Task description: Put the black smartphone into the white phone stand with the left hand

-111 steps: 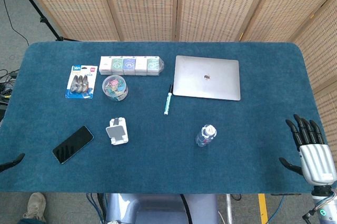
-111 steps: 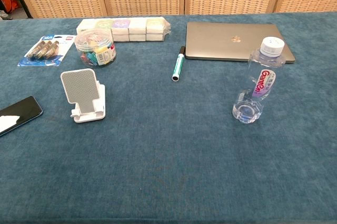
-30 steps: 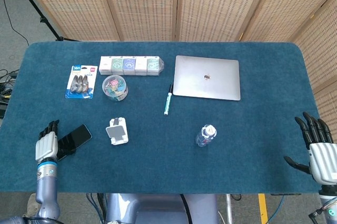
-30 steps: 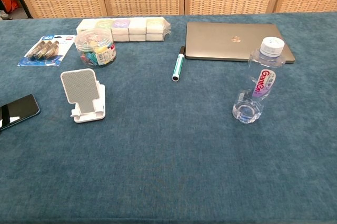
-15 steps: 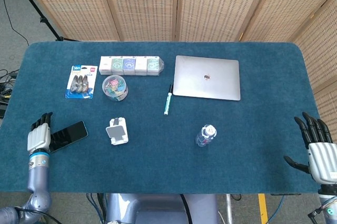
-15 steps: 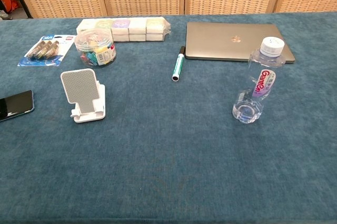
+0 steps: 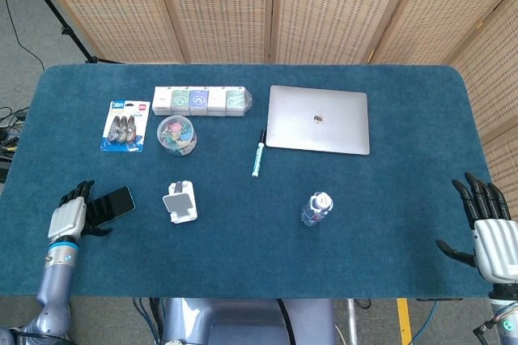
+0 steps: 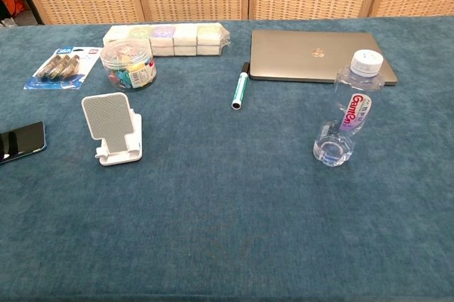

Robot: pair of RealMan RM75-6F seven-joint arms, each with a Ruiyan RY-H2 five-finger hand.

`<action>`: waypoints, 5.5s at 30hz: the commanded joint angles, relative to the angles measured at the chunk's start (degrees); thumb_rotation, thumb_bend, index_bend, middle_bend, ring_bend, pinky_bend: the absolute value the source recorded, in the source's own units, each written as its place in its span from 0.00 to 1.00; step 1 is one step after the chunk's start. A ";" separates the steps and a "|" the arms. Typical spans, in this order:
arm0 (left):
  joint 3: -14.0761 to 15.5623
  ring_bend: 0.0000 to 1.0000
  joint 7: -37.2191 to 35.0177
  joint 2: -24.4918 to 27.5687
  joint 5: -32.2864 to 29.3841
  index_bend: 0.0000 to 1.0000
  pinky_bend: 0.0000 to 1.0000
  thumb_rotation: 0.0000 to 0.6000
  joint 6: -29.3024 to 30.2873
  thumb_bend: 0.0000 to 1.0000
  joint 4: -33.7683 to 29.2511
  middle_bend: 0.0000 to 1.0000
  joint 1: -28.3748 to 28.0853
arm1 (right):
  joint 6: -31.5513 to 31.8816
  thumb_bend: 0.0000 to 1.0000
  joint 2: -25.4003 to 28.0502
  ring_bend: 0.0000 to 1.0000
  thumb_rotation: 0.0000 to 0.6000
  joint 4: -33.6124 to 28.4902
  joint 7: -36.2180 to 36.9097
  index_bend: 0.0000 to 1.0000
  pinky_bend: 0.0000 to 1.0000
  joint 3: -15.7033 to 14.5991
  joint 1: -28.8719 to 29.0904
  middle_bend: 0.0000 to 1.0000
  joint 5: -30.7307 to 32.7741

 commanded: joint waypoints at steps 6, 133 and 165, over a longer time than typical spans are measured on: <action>-0.17 0.07 -1.20 -2.26 1.73 0.23 0.18 1.00 1.36 0.00 2.85 0.11 -0.71 | 0.00 0.00 0.13 0.00 1.00 0.03 0.28 0.00 0.00 0.08 -0.01 0.00 0.14; 16.01 0.34 -4.58 12.77 93.59 0.52 0.46 1.00 15.64 0.21 28.43 0.35 -26.70 | -1.20 0.00 0.41 0.00 1.00 1.49 1.74 0.00 0.00 2.66 0.37 0.00 5.64; 17.86 0.34 9.13 11.20 84.97 0.52 0.46 1.00 0.62 0.21 18.62 0.35 -27.22 | -0.30 0.00 2.23 0.00 1.00 0.38 4.96 0.00 0.00 3.10 -0.20 0.00 5.18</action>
